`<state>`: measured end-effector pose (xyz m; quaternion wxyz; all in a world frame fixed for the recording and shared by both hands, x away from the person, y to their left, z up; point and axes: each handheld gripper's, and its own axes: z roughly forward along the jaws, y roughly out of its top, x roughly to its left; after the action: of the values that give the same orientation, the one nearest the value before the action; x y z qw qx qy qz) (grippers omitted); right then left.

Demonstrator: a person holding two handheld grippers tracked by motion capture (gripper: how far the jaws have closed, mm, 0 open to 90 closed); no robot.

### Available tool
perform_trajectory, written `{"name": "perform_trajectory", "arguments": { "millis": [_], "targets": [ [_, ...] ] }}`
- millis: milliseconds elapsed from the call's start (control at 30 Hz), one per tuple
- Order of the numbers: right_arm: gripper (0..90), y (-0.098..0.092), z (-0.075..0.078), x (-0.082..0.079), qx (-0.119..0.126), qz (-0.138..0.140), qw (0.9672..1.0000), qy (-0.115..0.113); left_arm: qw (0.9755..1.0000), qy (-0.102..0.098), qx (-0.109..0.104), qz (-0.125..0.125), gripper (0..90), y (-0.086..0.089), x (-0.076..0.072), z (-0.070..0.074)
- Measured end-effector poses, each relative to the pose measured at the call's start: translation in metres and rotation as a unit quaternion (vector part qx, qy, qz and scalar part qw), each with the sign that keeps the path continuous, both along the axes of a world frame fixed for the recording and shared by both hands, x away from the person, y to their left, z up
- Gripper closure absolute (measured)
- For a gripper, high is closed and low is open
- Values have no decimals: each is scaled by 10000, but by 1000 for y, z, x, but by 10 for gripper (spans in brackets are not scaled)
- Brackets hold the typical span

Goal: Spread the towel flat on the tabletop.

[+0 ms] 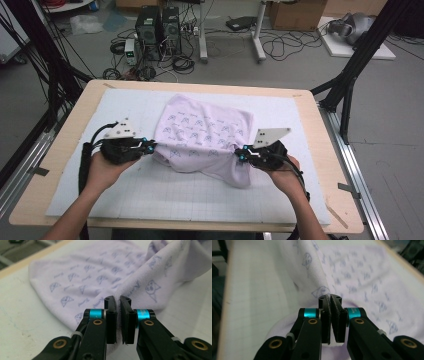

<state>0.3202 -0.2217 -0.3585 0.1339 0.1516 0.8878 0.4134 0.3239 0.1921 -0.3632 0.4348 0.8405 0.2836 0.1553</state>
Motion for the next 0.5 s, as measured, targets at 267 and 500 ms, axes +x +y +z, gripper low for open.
{"name": "perform_trajectory", "arguments": {
  "millis": [267,500],
  "targets": [
    [834,2,-52,56,-279,-541,9955,731,9968,680,162,385,779,-22,57,-52],
    [696,-14,-35,47,219,-709,9958,530,9978,494,-207,392,610,4,43,-27]
  ]
}}
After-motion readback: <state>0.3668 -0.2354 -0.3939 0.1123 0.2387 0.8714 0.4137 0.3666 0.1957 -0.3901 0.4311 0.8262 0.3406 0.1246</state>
